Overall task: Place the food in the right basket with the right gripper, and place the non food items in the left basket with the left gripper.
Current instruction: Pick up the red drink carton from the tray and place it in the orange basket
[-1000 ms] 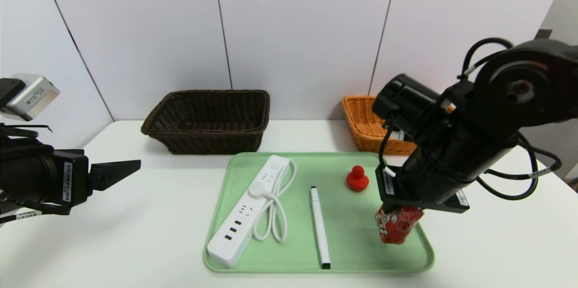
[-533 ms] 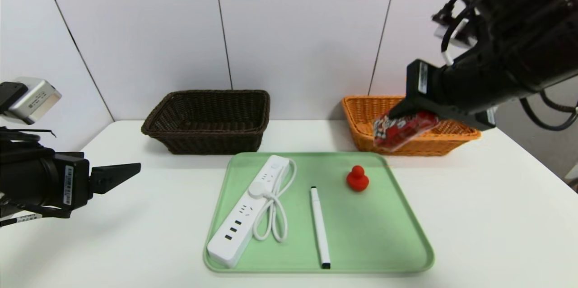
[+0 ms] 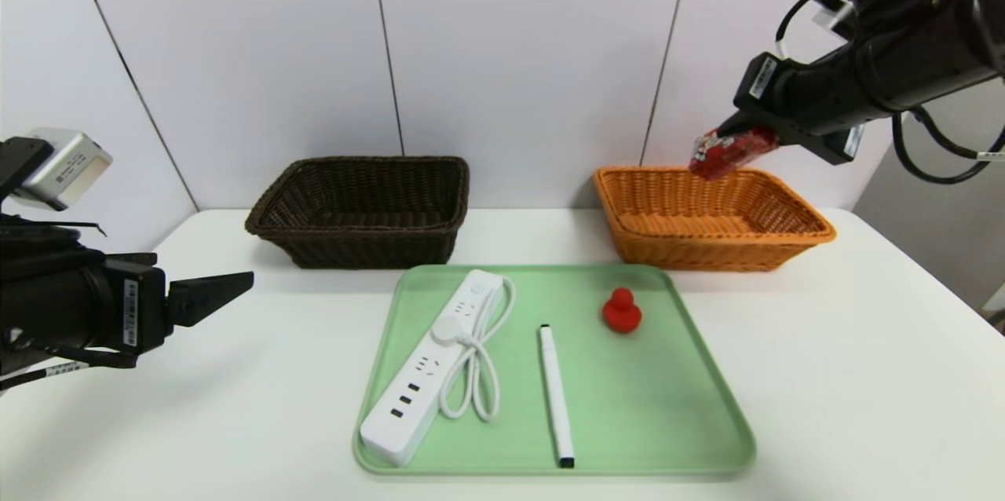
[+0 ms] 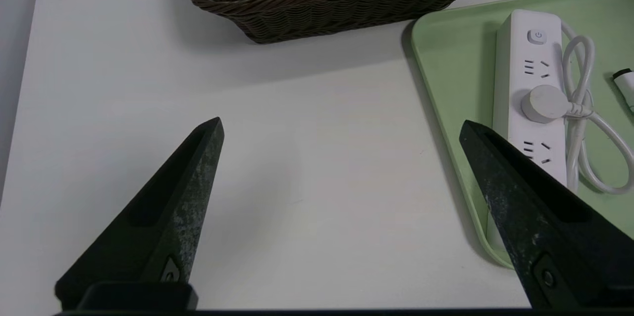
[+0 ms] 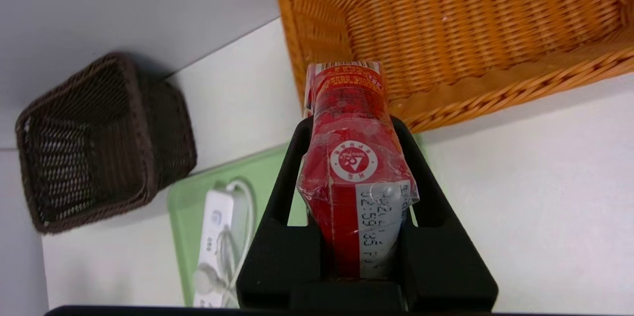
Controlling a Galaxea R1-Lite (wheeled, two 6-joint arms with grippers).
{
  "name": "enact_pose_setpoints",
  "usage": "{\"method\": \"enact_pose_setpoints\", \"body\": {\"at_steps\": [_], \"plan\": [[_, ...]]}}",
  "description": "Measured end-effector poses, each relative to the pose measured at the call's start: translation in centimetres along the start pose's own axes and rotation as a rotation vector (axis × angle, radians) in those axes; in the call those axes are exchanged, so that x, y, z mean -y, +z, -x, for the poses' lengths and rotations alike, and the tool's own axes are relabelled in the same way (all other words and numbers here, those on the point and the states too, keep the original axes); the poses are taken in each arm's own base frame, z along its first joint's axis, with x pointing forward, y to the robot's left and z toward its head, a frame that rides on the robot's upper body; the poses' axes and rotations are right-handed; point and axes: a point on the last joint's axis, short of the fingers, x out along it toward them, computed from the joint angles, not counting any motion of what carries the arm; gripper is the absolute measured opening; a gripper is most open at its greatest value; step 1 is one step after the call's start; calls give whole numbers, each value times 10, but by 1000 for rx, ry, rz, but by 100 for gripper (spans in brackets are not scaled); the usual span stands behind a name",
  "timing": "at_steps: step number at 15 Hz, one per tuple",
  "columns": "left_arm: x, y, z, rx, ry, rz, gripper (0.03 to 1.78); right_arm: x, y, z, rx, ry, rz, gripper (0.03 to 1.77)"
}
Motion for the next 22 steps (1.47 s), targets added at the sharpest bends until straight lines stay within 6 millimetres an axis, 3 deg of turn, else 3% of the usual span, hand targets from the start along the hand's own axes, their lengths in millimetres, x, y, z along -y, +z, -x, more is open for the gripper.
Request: {"method": "enact_pose_setpoints", "body": {"at_steps": [7, 12, 17, 22], "plan": [[3, 1, -3, -5, -16, -5, 169, 35, 18, -82, 14, -89, -142, 38], [5, 0, -9, -23, -26, -7, 169, 53, 17, -129, 7, -128, -210, 38], [5, 4, -17, -35, -23, -2, 169, 62, 9, -158, -23, -157, -216, 38], [6, 4, -26, -57, -24, -6, 169, 66, 9, -170, -8, -153, -214, 38]]}}
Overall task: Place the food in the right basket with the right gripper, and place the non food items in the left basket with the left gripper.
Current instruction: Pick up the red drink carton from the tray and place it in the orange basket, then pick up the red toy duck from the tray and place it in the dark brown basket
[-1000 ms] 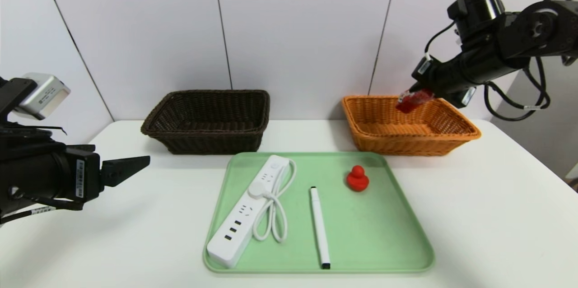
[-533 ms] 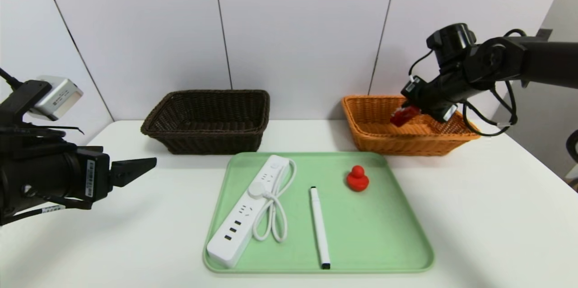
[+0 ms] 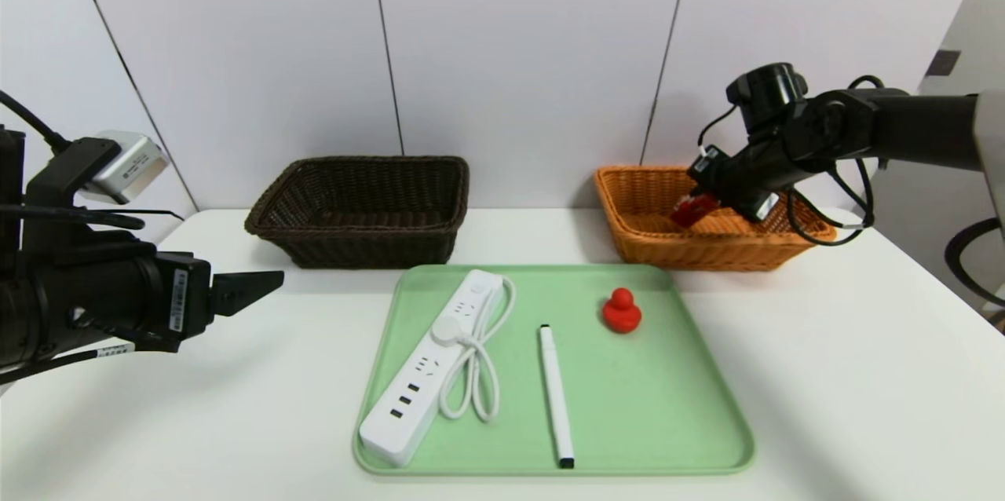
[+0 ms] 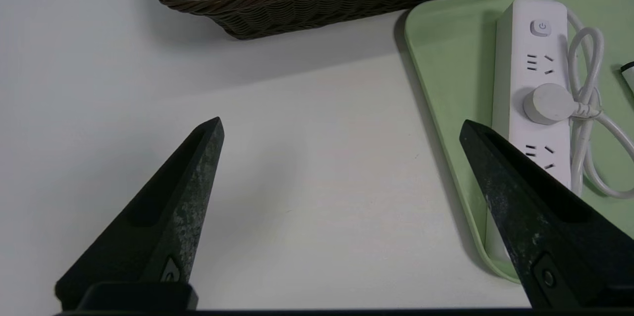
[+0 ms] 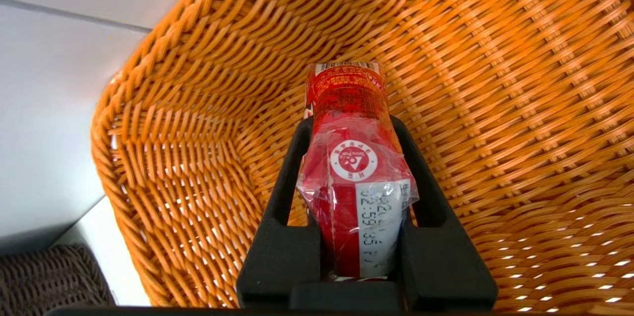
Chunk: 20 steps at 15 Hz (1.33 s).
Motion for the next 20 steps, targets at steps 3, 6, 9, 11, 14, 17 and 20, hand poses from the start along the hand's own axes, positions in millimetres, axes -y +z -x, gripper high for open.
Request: {"method": "enact_pose_setpoints", "body": {"at_steps": [3, 6, 9, 11, 14, 17, 20], "plan": [[0, 2, -3, -4, -2, 1, 169, 1, -1, -4, -2, -2, 11, 65], [1, 2, -5, -8, -3, 1, 169, 2, -2, -4, -1, -18, 56, 99], [1, 3, -6, -8, -2, 1, 169, 1, -1, -3, 19, -32, 132, 122], [1, 4, -6, -6, -2, 2, 169, -3, 2, 5, 42, -15, 142, 133], [0, 4, -5, -4, -2, 4, 169, -12, 9, 38, 91, 33, 179, 145], [0, 3, -5, -6, -2, 4, 169, -26, 13, 90, 152, 106, 232, 153], [1, 2, -4, -8, 1, 2, 169, -37, 1, 148, 146, 162, 292, 159]]}}
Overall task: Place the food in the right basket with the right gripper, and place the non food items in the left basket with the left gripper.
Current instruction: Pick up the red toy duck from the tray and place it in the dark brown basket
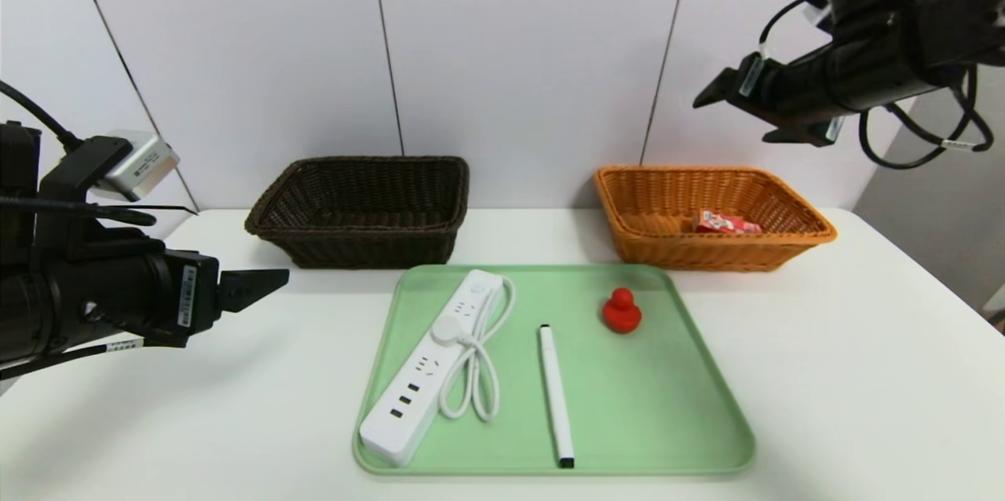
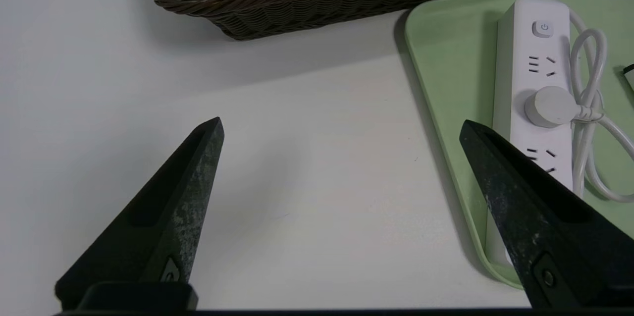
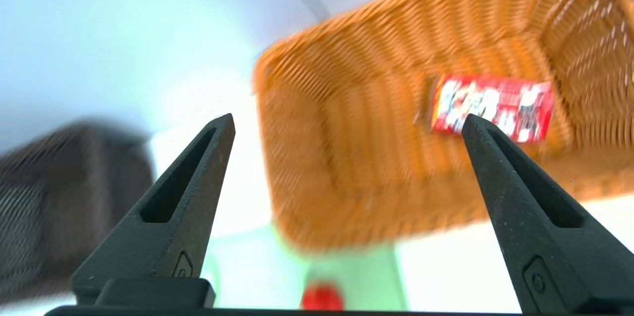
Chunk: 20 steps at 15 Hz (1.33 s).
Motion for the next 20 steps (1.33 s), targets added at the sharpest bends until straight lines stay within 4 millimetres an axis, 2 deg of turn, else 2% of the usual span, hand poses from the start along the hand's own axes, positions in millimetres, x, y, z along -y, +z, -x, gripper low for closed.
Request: {"method": "enact_pose_setpoints", "body": {"at_steps": [2, 4, 7, 10, 13, 16, 20], "plan": [[1, -1, 2, 0, -2, -2, 169, -15, -10, 39, -30, 50, 35, 162], [2, -5, 3, -5, 4, -4, 169, -21, -26, 66, -60, 87, 70, 164], [6, -8, 6, -6, 30, 6, 169, -16, -61, 80, -127, 58, 134, 166], [13, -9, 9, 4, 51, 12, 169, -8, -100, 79, -146, 43, 228, 168], [14, -8, 13, 16, 43, 8, 169, 4, -137, 66, -112, 46, 324, 169], [14, -8, 14, 19, 42, 8, 169, 14, -167, 52, -55, 69, 372, 169], [15, -8, 14, 21, 41, 8, 169, 17, -197, 40, 13, 113, 389, 169]]}}
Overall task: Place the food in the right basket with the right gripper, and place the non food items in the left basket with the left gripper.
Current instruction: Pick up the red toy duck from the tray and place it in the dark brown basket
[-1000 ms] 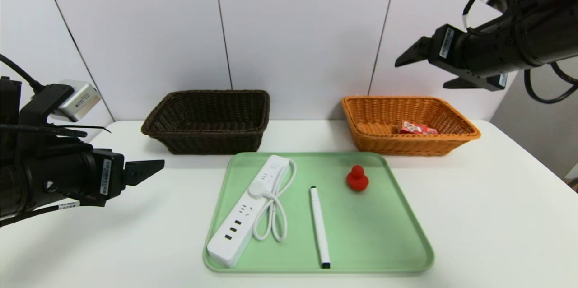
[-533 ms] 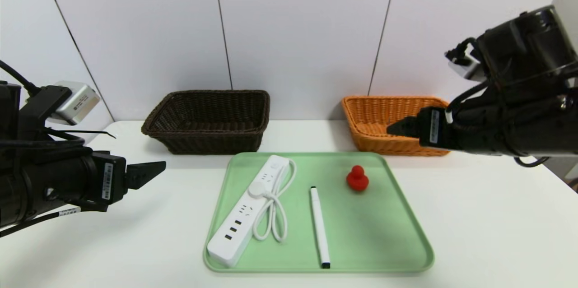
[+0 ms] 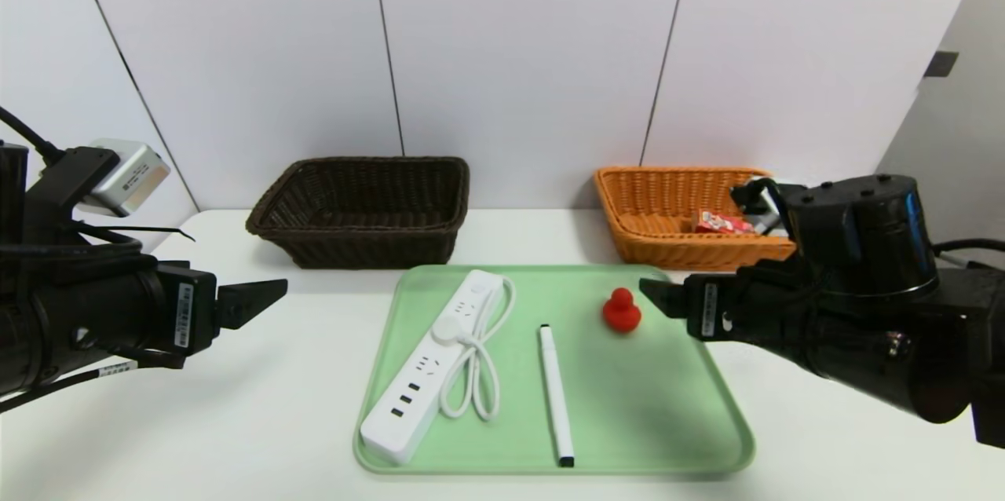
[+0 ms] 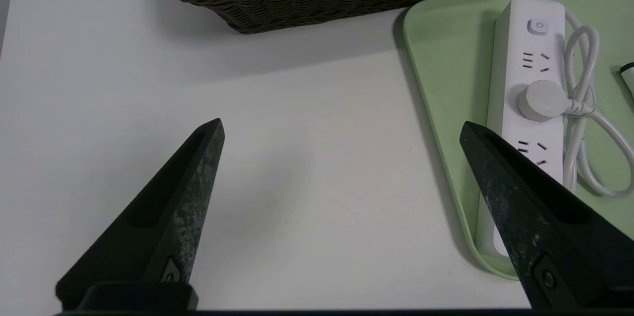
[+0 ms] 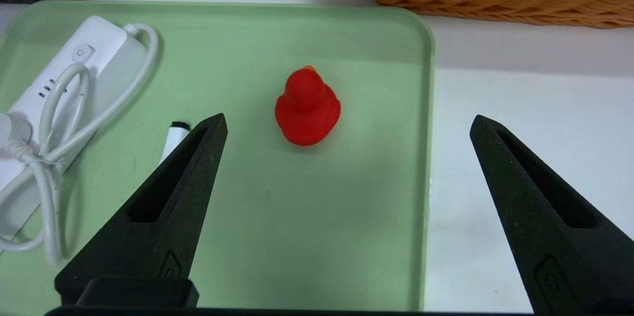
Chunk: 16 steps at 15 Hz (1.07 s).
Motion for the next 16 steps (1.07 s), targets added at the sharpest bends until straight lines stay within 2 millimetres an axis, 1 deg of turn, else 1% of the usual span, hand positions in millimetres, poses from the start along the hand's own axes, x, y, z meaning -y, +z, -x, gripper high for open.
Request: {"method": "enact_pose_setpoints", "body": {"at_steps": [3, 6, 12, 16], "plan": [[0, 0, 0, -1, -1, 0, 169, -5, -22, -8, 21, 31, 23, 169], [0, -1, 0, -4, -1, 0, 169, -9, -39, -20, 34, 34, 31, 169], [0, -2, -1, -7, -1, 0, 169, -15, -57, -38, 85, 60, 66, 169], [0, -2, -1, -9, -3, 4, 169, -17, -65, -45, 69, 59, 95, 169]]}}
